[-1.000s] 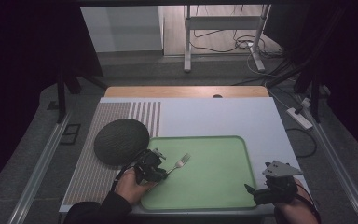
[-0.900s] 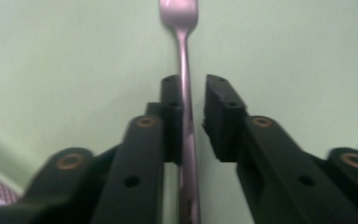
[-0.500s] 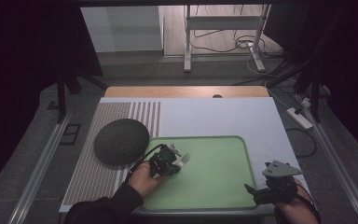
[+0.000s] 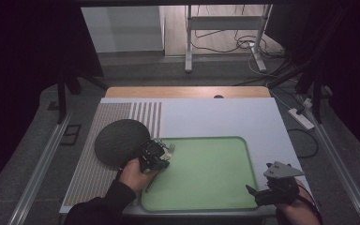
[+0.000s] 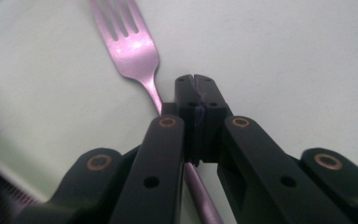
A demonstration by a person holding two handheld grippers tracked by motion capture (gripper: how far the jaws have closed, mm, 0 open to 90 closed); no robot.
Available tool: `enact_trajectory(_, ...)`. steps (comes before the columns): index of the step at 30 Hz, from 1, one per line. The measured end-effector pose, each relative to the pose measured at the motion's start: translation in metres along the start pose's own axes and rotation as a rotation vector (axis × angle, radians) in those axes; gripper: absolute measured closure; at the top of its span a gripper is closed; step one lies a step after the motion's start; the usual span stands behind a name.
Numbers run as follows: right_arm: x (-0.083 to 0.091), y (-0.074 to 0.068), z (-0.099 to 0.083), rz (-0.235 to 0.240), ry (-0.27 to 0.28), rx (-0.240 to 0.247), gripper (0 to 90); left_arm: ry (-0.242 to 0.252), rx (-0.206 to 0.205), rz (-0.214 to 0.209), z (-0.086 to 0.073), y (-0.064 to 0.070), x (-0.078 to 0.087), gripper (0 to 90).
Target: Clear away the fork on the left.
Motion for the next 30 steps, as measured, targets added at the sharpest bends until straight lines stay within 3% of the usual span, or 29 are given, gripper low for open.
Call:
enact_trajectory(15,0.0,0.0,0.0,-0.003,0.002,-0.002,0.0,-0.001,0.068,-0.013,-0.014,-0.021,0.007,85.6)
enact_trajectory(24,0.0,0.0,0.0,0.0,0.0,0.001,0.0,-0.007,0.087,-0.016,-0.017,-0.025,0.009,84.2)
enact_trajectory(27,0.0,0.0,0.0,0.002,-0.003,0.003,0.0,-0.004,0.084,-0.025,-0.017,-0.024,0.01,81.0)
enact_trajectory(30,0.0,0.0,0.0,0.002,-0.003,0.004,0.0,0.032,0.081,-0.024,-0.015,-0.023,0.015,74.6)
Point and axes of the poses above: each handheld gripper's, and its own axes: x roughly backward along the jaws, z roughly out of its top, y roughly to its right, the point moved 3 cm from there along -x, roughly forward along the jaws, and after that the axes turned 7 degrees about z, right-handed, at the moved point
